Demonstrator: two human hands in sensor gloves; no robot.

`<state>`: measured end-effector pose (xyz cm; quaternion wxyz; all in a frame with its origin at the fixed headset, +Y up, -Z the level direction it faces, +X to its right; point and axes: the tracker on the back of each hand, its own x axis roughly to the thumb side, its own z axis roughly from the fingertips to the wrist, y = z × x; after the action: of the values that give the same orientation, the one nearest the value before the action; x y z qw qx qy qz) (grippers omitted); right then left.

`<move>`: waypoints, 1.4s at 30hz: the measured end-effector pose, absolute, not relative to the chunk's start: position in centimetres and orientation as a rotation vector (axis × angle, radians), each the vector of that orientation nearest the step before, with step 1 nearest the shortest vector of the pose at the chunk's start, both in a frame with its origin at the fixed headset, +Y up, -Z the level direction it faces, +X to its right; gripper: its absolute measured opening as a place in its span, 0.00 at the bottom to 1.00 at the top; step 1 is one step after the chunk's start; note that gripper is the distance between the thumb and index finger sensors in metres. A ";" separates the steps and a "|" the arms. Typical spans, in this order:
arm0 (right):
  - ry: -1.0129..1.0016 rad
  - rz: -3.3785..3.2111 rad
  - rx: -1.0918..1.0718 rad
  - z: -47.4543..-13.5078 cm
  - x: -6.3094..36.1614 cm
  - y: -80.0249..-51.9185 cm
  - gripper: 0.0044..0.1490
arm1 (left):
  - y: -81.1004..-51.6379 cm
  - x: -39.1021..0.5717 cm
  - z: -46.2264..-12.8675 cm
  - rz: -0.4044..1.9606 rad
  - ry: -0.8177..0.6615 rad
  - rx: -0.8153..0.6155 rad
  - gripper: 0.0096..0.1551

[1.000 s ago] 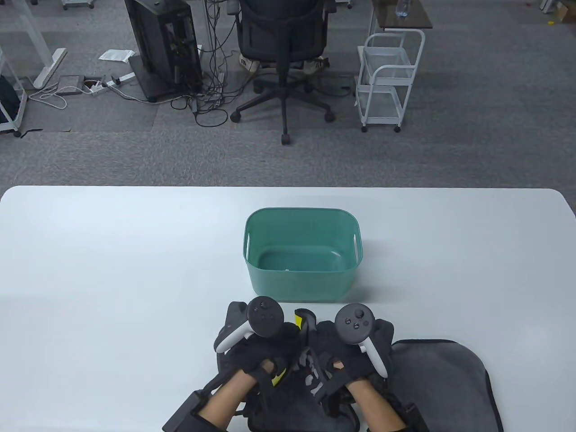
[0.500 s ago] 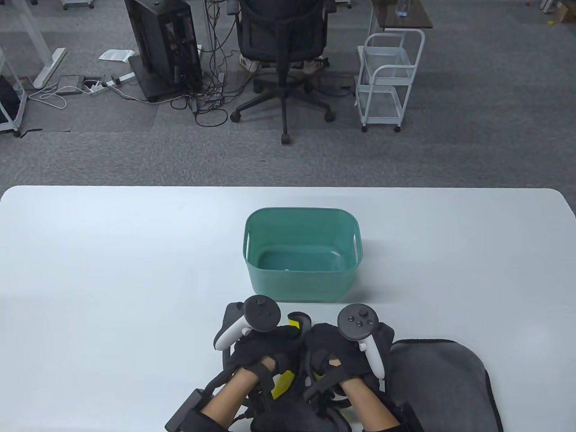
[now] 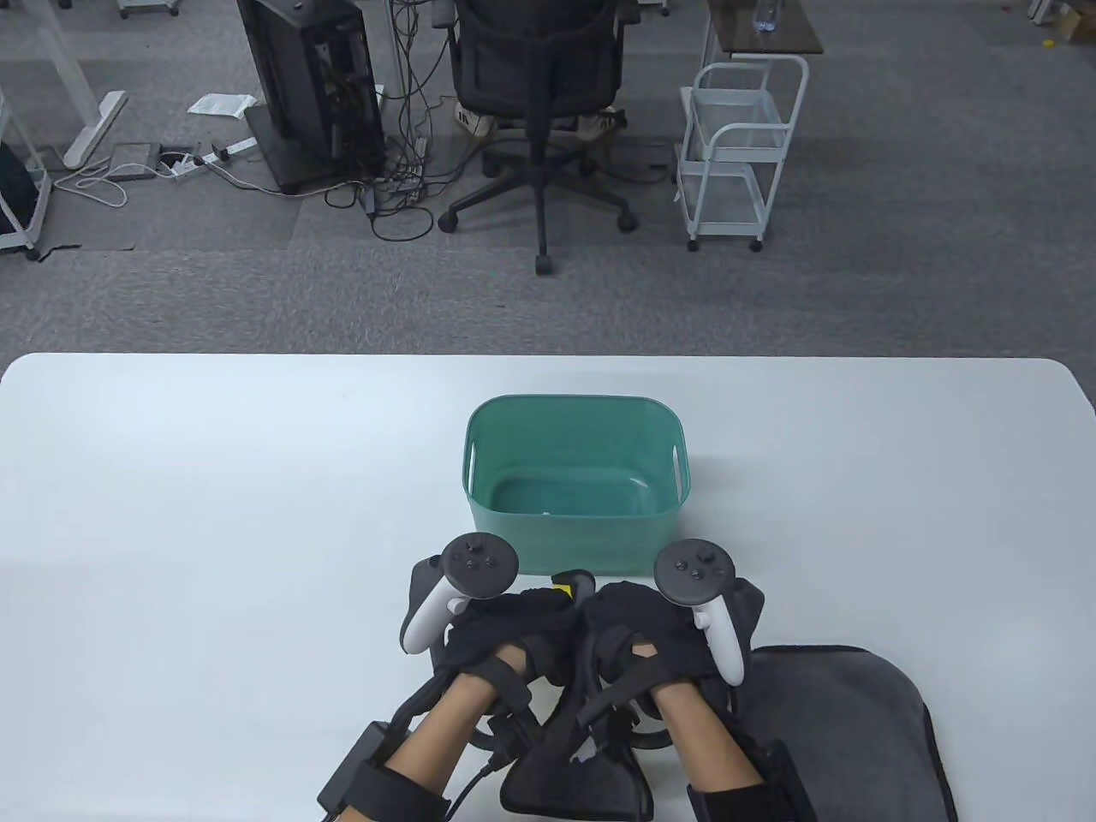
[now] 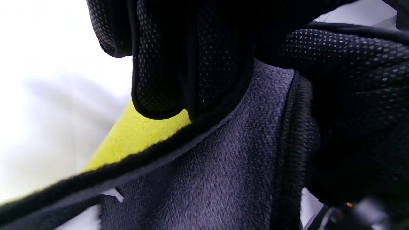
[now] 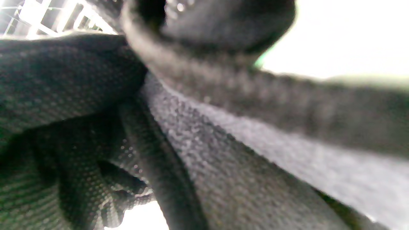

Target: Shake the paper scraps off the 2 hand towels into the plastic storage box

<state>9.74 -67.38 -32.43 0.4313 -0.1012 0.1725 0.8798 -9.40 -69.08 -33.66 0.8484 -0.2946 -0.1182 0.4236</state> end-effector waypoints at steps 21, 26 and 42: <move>0.492 2.116 -0.208 -38.0 9.8 -56.8 0.26 | -58.3 -9.8 -37.9 0.973 -0.192 -0.509 0.25; 0.471 2.060 -0.190 -39.5 10.2 -53.9 0.26 | -54.7 -9.6 -39.4 0.964 -0.186 -0.475 0.25; 0.352 1.778 -0.189 -44.7 10.7 -50.7 0.26 | -49.6 -10.3 -44.0 1.051 -0.121 -0.364 0.25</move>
<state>10.67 -50.68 -44.66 0.6129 -0.0818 0.1528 0.7709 -10.32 -49.60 -44.04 0.8474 -0.1729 -0.0575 0.4987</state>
